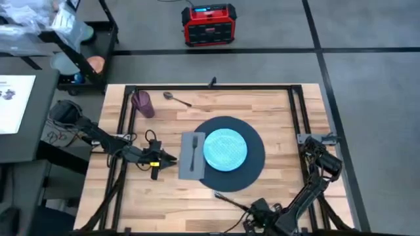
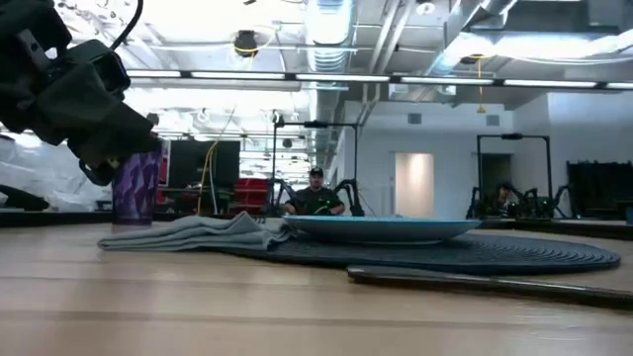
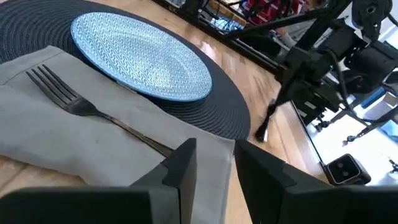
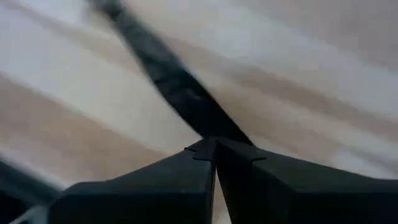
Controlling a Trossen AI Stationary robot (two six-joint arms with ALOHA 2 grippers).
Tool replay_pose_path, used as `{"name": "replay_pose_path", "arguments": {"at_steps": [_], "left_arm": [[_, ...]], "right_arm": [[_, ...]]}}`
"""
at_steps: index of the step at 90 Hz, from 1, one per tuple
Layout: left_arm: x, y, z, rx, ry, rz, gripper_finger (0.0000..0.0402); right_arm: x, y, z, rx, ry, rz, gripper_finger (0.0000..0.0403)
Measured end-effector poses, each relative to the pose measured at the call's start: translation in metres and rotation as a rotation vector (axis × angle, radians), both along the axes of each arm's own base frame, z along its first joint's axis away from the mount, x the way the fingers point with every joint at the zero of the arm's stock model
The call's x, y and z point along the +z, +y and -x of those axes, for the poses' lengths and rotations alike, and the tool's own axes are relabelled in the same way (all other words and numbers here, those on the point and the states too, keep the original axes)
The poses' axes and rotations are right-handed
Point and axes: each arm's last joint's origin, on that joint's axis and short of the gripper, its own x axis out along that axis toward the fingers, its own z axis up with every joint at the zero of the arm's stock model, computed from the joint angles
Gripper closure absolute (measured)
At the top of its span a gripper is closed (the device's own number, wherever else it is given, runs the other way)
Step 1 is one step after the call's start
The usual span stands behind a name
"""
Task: Set table place
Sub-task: Put the black knife on the dark blue table mat
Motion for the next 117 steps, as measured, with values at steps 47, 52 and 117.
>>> {"name": "replay_pose_path", "arguments": {"at_steps": [47, 52, 117], "left_arm": [[0.0, 0.0, 0.0, 0.006, 0.0, 0.017, 0.0309], [0.0, 0.0, 0.0, 0.006, 0.0, 0.017, 0.0309], [0.0, 0.0, 0.0, 0.009, 0.001, 0.035, 0.0309]], "right_arm": [[0.005, -0.014, -0.005, -0.12, -0.394, 0.3, 0.0403], [0.007, -0.013, -0.009, -0.138, -0.54, 0.335, 0.0403], [0.007, 0.032, -0.027, -0.204, -0.344, -0.373, 0.0403]]}}
